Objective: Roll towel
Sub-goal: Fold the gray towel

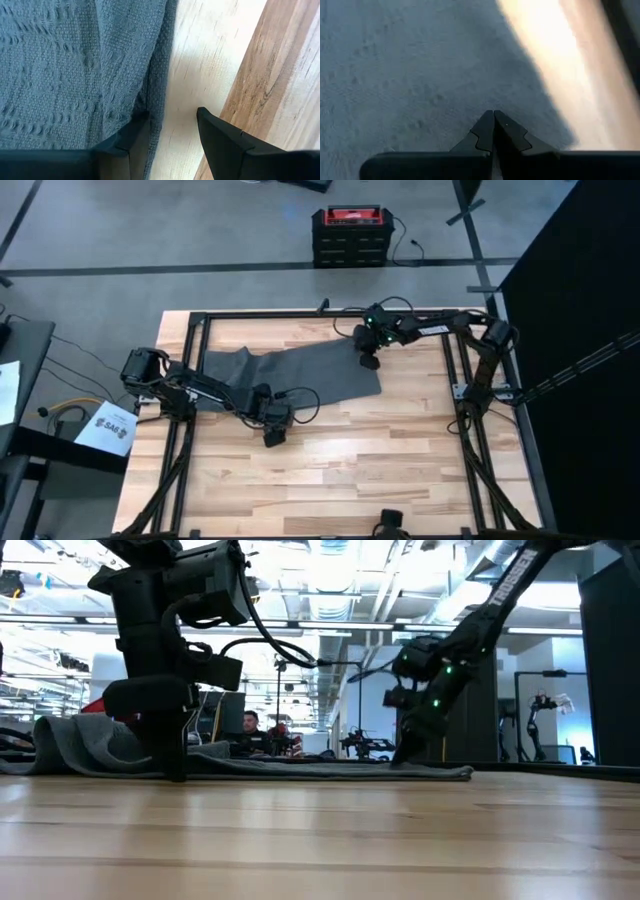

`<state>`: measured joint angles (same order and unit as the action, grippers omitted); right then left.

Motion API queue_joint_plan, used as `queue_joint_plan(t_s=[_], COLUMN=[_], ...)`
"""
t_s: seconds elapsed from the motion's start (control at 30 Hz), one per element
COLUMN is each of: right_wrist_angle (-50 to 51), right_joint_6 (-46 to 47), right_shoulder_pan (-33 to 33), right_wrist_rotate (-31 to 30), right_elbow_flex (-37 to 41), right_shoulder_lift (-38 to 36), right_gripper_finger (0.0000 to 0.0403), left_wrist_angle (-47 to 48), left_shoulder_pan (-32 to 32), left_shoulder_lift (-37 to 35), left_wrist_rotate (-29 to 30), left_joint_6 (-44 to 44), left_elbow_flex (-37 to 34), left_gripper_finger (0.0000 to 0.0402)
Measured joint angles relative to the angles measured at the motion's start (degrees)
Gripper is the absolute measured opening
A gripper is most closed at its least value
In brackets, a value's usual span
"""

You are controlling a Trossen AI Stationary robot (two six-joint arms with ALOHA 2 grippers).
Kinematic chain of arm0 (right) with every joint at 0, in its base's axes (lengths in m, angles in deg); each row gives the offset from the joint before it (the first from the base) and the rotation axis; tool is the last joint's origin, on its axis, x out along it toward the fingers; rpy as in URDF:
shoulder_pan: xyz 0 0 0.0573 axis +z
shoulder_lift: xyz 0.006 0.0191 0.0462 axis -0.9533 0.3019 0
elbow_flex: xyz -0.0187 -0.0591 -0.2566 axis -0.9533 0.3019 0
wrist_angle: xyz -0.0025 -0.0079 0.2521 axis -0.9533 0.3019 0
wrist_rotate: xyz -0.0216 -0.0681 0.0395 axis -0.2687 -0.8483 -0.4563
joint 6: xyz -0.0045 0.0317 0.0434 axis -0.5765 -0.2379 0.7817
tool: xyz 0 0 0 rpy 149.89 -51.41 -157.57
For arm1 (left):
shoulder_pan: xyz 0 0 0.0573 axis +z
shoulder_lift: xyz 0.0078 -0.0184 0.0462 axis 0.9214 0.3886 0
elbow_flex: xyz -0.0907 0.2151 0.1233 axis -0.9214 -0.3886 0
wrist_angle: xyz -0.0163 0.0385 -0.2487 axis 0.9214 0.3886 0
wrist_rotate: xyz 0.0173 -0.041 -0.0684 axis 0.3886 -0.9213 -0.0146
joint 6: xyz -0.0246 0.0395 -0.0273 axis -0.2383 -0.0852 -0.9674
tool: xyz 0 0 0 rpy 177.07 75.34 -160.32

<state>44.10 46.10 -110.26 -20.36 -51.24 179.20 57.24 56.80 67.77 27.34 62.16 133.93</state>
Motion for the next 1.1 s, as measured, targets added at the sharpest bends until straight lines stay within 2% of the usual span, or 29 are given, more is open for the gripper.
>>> queue_joint_plan(t_s=[0.17, 0.23, 0.33, 0.5, 0.7, 0.93, 1.1], right_wrist_angle=[2.92, 3.88, -0.35, -7.53, -6.94, -4.83, 1.69], right_joint_6=[2.29, 2.70, 4.33, 7.63, 12.52, 22.63, 31.54], right_shoulder_pan=[1.53, 2.77, 5.14, 10.11, 17.31, 26.75, 32.75], right_wrist_rotate=[0.93, 3.58, 9.23, 9.55, 1.59, -6.98, -9.55], right_elbow_flex=[0.42, 2.33, 6.40, 12.51, 15.91, 18.62, 19.71], right_shoulder_lift=[-6.36, -8.01, -9.17, -8.49, -8.62, -9.18, -12.42], right_gripper_finger=[0.0000, 0.0000, 0.0000, 0.0000, 0.0000, 0.0000, 0.0000], left_wrist_angle=[-0.91, -1.24, -1.98, -2.00, -2.91, -4.78, -0.72], left_shoulder_pan=[0.11, 0.15, 0.15, 0.15, -0.08, 0.50, 1.62], left_shoulder_lift=[-0.02, -0.04, -0.05, -0.17, -3.36, -7.28, -7.40], left_wrist_rotate=[1.89, 2.03, 2.73, 4.66, 9.11, 15.60, 16.27], left_joint_6=[0.28, 0.51, 0.73, 1.40, 1.70, 1.09, -3.11], left_elbow_flex=[-0.04, -0.04, -0.04, 1.45, 5.50, 5.92, 5.92], left_gripper_finger=[0.0152, 0.0152, 0.0152, 0.0153, 0.0153, 0.0153, 0.0153])
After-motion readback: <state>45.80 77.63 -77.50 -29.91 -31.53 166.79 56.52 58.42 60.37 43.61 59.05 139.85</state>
